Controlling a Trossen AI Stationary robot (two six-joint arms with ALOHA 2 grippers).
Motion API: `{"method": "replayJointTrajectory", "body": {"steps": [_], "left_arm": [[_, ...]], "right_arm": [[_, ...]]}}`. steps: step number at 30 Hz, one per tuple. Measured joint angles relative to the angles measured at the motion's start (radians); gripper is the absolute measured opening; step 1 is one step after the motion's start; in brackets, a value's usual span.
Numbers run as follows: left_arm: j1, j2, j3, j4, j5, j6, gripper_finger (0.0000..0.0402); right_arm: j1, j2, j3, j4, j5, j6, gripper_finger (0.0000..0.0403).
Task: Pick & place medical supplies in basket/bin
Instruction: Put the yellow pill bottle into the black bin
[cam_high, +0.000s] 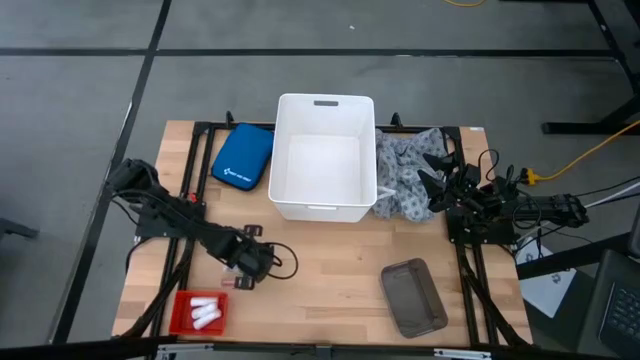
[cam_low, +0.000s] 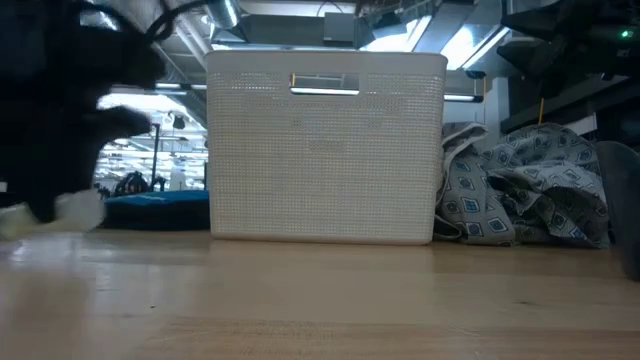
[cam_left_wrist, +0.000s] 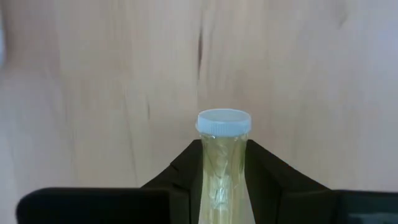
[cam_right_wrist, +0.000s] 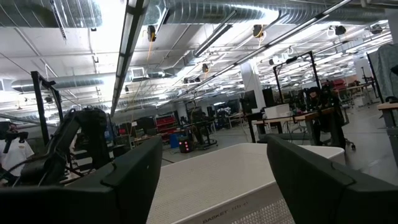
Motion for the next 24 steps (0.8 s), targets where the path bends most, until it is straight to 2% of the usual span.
{"method": "replayJointTrajectory", "body": {"steps": [16, 24], "left_arm": [[0.164, -0.001, 0.151, 0.447, -0.040, 0.467, 0.0088], [0.233, 0.049, 0.160, 0.638, 0.064, 0.573, 0.0088]], "right_arm": [[0.000, 0.000, 0.000, 0.000, 0.000, 0.000, 0.0292], [0.000, 0.000, 0.000, 0.000, 0.003, -0.002, 0.0292]]}}
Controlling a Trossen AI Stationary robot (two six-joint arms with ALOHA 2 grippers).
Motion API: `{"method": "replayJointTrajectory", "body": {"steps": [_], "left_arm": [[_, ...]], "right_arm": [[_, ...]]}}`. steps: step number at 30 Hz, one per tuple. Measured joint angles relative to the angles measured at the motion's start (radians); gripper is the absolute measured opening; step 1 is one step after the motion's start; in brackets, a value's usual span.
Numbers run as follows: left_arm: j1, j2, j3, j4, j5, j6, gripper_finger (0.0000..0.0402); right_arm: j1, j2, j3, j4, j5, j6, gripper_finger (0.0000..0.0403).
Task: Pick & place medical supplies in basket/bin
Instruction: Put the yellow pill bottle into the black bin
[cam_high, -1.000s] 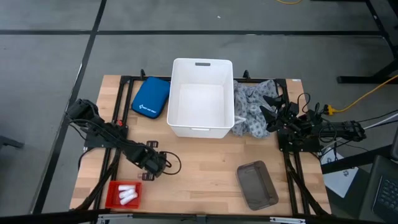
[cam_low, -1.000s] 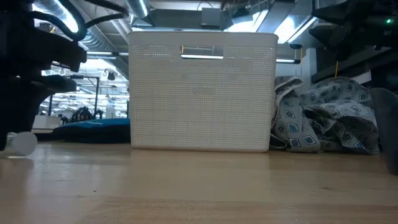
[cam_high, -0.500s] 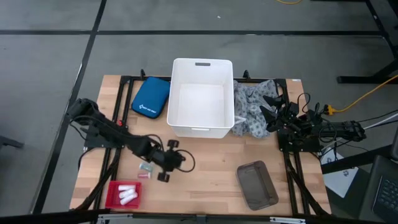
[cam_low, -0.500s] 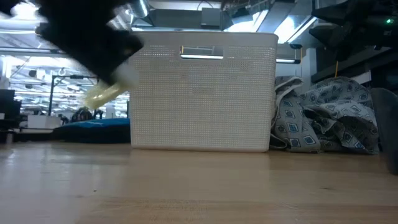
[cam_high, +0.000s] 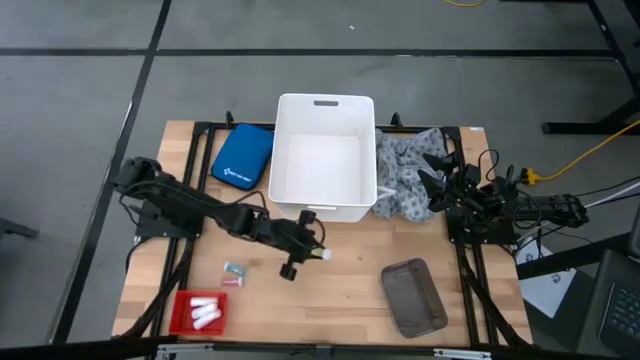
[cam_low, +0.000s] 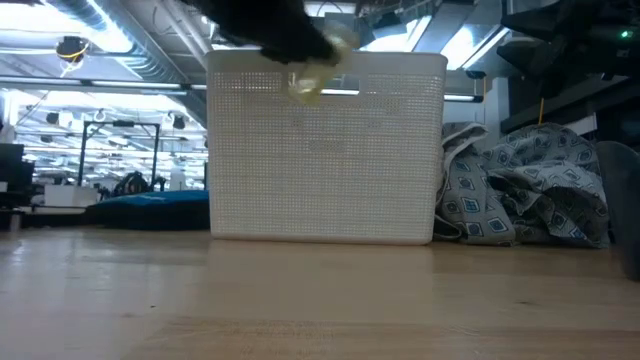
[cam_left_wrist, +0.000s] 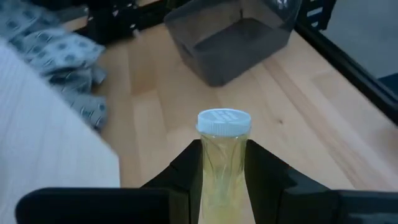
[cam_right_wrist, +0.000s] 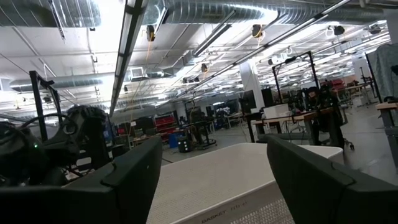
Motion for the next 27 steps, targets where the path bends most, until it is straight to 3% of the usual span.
{"method": "replayJointTrajectory", "body": {"steps": [6, 18, 23, 27], "left_arm": [[-0.010, 0.151, 0.146, -0.021, 0.019, 0.093, 0.0088], [-0.014, 0.456, 0.593, -0.134, 0.062, 0.332, 0.0088], [0.014, 0.561, 0.725, -0.144, 0.161, 0.368, 0.0088], [0.034, 0.649, 0.822, -0.145, 0.184, 0.403, 0.0088]], "right_arm": [[0.000, 0.000, 0.000, -0.002, 0.000, -0.002, 0.0292], [0.000, 0.000, 0.000, -0.003, -0.004, -0.003, 0.0292], [0.000, 0.000, 0.000, -0.005, -0.004, -0.003, 0.0292], [0.000, 0.000, 0.000, -0.005, -0.004, -0.003, 0.0292]]}}
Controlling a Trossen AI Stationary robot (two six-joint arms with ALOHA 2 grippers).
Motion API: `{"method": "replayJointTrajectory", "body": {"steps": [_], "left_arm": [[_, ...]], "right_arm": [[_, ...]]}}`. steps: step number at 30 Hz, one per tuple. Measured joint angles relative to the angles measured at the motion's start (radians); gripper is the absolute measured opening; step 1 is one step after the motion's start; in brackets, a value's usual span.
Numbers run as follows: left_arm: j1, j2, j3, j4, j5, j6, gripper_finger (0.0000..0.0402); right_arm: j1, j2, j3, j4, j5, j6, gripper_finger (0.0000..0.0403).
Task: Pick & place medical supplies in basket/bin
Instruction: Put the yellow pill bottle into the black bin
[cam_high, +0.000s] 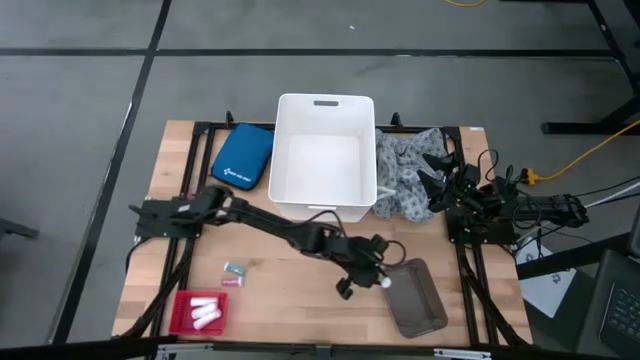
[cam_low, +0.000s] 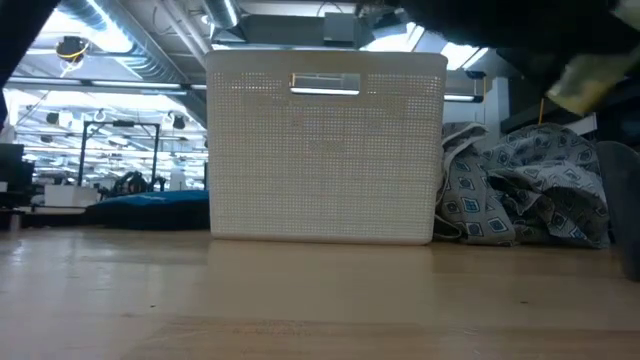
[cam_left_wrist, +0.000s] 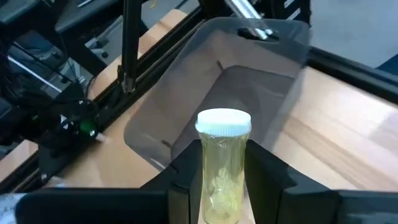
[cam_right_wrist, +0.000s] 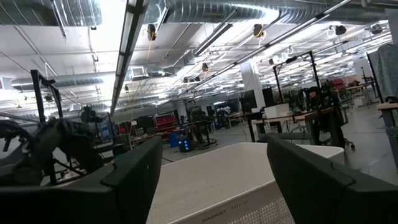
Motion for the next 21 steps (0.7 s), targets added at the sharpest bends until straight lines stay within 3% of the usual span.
{"method": "replayJointTrajectory", "body": {"steps": [12, 19, 21], "left_arm": [[0.029, 0.191, 0.268, 0.003, 0.159, -0.012, 0.0088], [0.040, 0.240, 0.293, -0.055, 0.144, -0.038, 0.0088], [0.043, 0.248, 0.294, -0.089, 0.099, -0.040, 0.0088]], "right_arm": [[0.000, 0.000, 0.000, 0.000, 0.000, 0.000, 0.0292], [0.000, 0.000, 0.000, -0.001, 0.000, 0.000, 0.0292], [0.000, 0.000, 0.000, -0.001, 0.000, 0.000, 0.0292]]}}
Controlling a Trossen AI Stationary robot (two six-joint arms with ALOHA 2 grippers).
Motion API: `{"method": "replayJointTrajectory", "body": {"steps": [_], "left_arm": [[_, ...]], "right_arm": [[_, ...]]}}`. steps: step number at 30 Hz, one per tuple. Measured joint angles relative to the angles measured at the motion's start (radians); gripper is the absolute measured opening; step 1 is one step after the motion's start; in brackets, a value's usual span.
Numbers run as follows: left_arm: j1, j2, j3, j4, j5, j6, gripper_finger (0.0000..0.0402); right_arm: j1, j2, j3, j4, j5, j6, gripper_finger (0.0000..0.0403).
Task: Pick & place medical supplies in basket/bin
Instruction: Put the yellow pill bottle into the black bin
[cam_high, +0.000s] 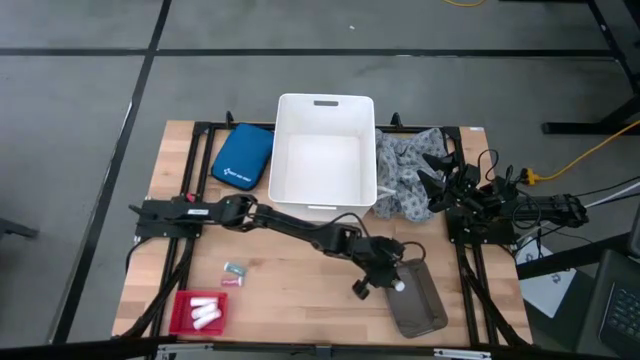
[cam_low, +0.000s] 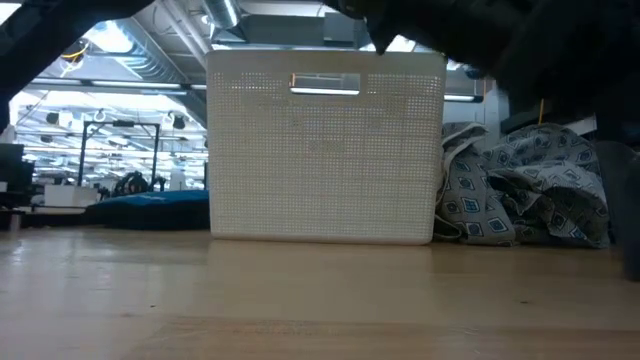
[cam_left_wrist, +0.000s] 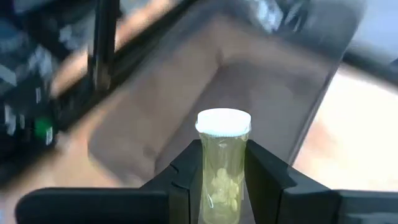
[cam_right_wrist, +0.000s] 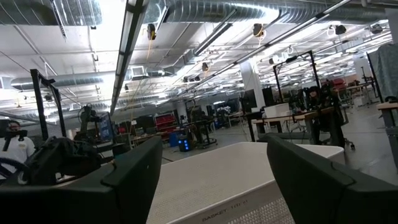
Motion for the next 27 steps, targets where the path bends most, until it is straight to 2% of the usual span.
{"method": "replayJointTrajectory", "body": {"steps": [3, 8, 19, 27], "left_arm": [[0.001, -0.002, 0.001, -0.067, -0.077, 0.000, 0.0088], [0.001, -0.009, 0.000, -0.198, -0.135, -0.004, 0.0088], [-0.035, -0.050, 0.003, -0.420, -0.124, -0.040, 0.0088], [-0.083, -0.076, 0.001, -0.694, -0.087, -0.123, 0.0088]], "right_arm": [[0.000, 0.000, 0.000, -0.001, 0.000, 0.000, 0.0292], [0.000, 0.000, 0.000, -0.002, 0.000, 0.001, 0.0292], [0.000, 0.000, 0.000, -0.005, 0.003, 0.001, 0.0292], [0.000, 0.000, 0.000, -0.006, 0.003, 0.001, 0.0292]]}}
